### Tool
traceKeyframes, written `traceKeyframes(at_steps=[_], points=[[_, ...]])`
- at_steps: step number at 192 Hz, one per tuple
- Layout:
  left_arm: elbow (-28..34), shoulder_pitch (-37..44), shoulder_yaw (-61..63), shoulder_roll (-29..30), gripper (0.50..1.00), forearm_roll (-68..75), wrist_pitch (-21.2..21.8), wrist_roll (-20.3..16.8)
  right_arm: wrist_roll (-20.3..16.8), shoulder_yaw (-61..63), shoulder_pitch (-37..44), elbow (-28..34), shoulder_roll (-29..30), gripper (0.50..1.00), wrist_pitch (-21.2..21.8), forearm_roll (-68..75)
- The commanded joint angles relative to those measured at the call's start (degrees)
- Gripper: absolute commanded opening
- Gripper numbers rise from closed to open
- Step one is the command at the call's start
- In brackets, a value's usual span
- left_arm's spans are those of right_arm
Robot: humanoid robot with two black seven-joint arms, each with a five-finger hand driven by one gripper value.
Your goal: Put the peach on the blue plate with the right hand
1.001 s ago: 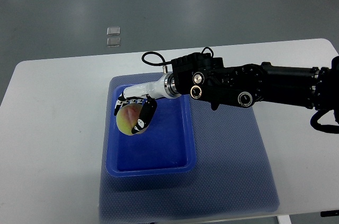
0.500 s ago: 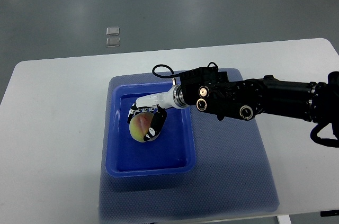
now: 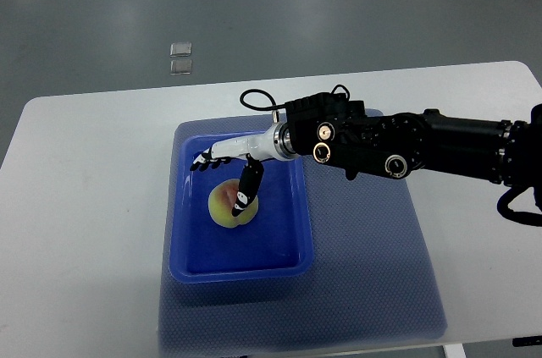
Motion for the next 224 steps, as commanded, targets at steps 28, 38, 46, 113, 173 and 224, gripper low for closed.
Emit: traceKeyframes(at_steps=[28, 38, 46, 113, 173, 224], points=[[-0.09, -0.08, 0.0, 0.0, 1.0, 0.01, 0.0, 0.0, 0.17, 15.52, -0.14, 0.58, -10.99, 0.93, -0.09, 1.1], [-0.09, 0.01, 0.0, 0.0, 1.0, 0.01, 0.0, 0.0, 0.25, 17.64, -1.02, 0.58, -11.87, 0.93, -0.36, 1.54], [-0.18, 0.01, 0.0, 0.0, 1.0, 0.01, 0.0, 0.0, 0.69, 25.55, -5.77, 0.49, -13.98, 0.93, -0.97, 4.44], [-0.27, -0.08, 0.0, 0.0, 1.0, 0.1, 0.0, 0.0, 6.05, 66.51, -32.31, -1.8, -8.53, 0.93, -5.72, 23.69], [-1.24, 0.01, 0.0, 0.0, 1.0, 0.1, 0.0, 0.0, 15.99, 71.17, -37.41, -11.38, -2.29, 0.93, 0.43, 45.4], [-1.24, -0.08, 0.0, 0.0, 1.0, 0.1, 0.0, 0.0, 16.07, 70.38, -37.32, -13.31, 0.43, 0.93, 1.4, 45.13]])
